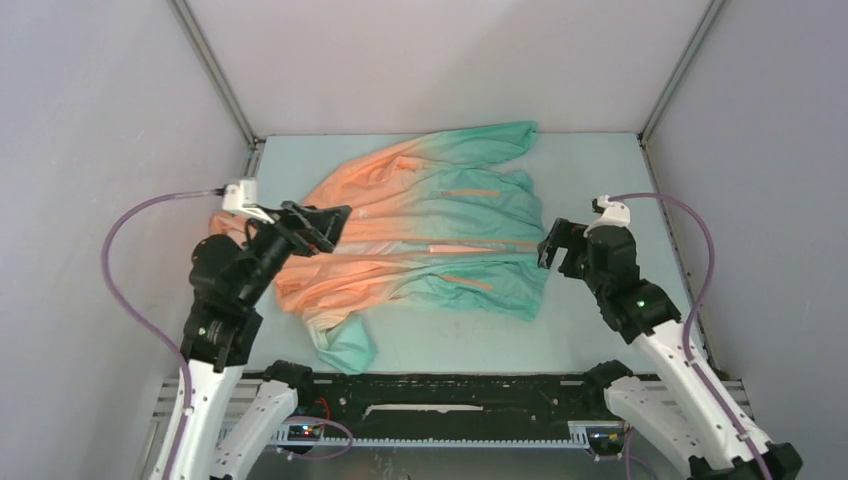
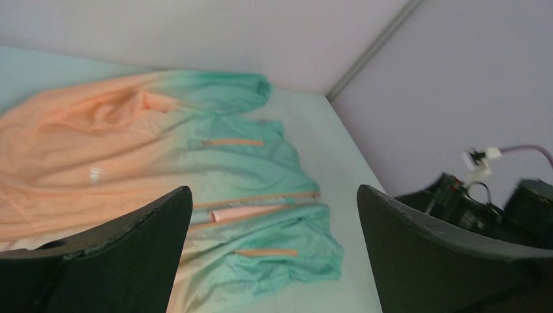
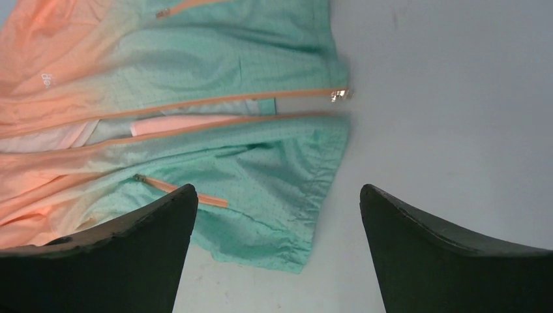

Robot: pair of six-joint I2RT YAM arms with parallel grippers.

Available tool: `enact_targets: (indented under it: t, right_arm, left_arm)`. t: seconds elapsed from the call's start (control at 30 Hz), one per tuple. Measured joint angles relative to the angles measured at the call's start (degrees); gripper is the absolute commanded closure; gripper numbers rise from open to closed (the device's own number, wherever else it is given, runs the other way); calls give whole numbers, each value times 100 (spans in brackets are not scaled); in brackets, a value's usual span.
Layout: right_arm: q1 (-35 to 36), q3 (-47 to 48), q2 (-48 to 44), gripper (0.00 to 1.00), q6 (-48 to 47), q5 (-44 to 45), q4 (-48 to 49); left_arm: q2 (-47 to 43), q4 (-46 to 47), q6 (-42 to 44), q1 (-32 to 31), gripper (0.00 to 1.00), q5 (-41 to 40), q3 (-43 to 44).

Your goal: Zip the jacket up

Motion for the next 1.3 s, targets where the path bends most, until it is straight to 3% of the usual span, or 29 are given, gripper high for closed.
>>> enact_targets:
  t: [0.27, 0.53, 0.77, 1.0, 1.13, 1.3]
  right_arm:
    - [-1906, -951, 710, 13, 717, -2369, 949]
    - [-2796, -1014, 2350, 24, 1045, -3733, 2011]
    - [-3464, -1167, 3595, 40, 1366, -4496, 3165]
    - [-3556, -1193, 4557, 46, 1705, -5003, 4140]
    - [-3563, -1224, 4918, 47, 1840, -5200, 4518]
    - [-3591, -1226, 5152, 59, 1847, -5335, 4843]
  left_arm:
    - [1134, 555, 179, -1891, 0, -793, -256]
    - [3405, 1064, 540, -2997, 5, -1117, 249]
    - [5254, 1220, 844, -3279, 9, -962, 1644]
    - [6769, 1014, 1167, -3279, 13, -693, 3018]
    - [7320, 876, 1320, -3279, 14, -542, 3547]
    - [7663, 870, 1338, -3279, 16, -297, 3753]
